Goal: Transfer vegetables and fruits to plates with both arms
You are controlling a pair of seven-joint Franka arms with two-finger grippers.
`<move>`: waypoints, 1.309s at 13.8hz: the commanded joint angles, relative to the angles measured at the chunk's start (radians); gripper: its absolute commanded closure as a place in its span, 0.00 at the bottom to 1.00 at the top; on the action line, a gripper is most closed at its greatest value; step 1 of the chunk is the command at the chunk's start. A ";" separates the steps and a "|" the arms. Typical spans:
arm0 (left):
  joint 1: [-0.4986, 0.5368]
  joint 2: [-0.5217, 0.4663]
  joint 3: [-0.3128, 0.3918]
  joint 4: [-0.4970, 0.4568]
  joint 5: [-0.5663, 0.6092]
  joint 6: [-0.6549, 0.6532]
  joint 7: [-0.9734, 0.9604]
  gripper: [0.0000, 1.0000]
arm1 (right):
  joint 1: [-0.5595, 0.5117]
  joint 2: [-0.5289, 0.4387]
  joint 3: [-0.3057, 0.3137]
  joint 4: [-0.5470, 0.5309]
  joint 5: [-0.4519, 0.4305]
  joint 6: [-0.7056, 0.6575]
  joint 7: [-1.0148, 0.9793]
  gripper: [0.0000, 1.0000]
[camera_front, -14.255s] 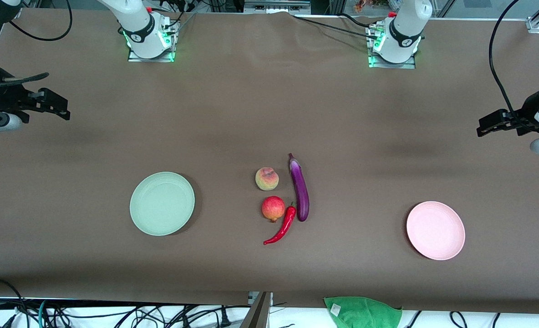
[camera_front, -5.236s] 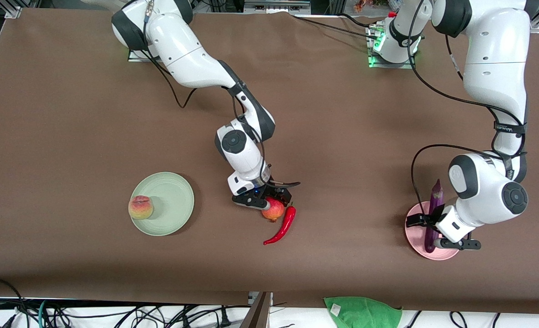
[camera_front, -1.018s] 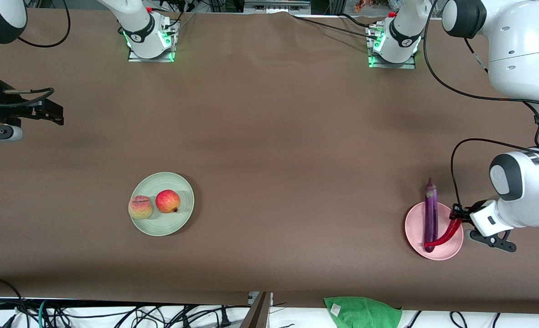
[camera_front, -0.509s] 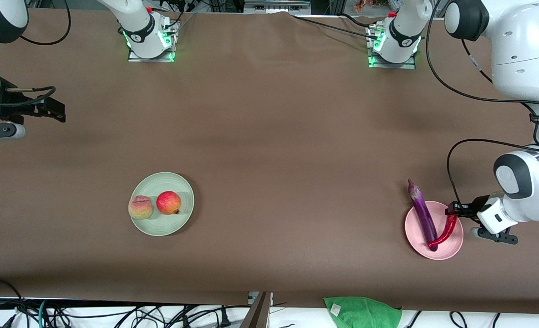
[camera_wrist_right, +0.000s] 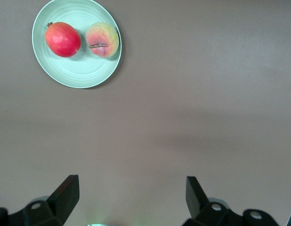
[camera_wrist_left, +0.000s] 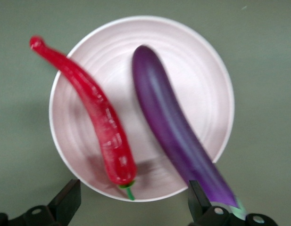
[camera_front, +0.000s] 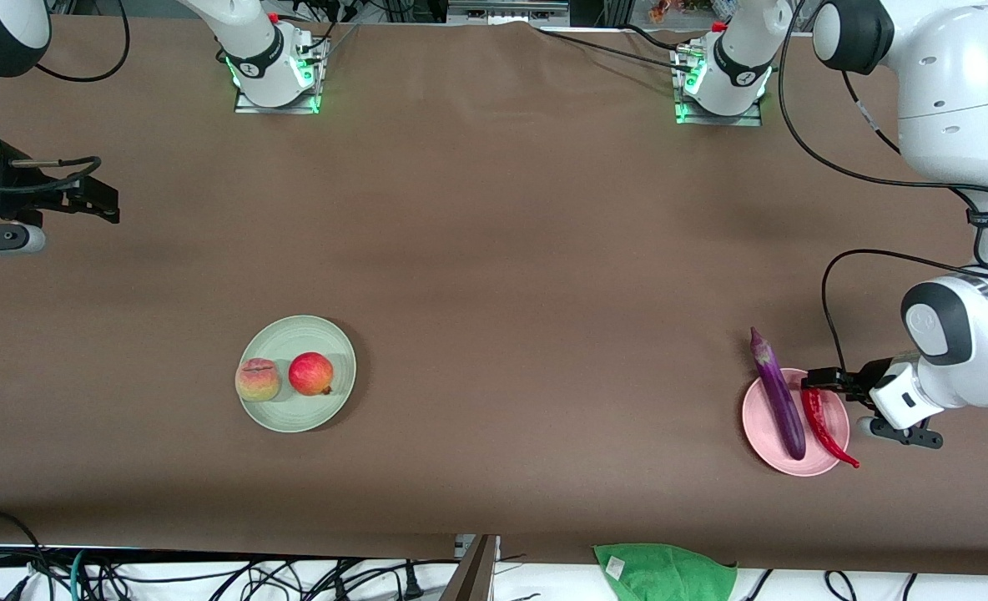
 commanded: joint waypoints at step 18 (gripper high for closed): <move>0.007 -0.650 -0.142 -0.088 0.337 -0.509 -0.500 0.00 | -0.005 -0.027 0.001 -0.028 0.017 0.002 -0.012 0.00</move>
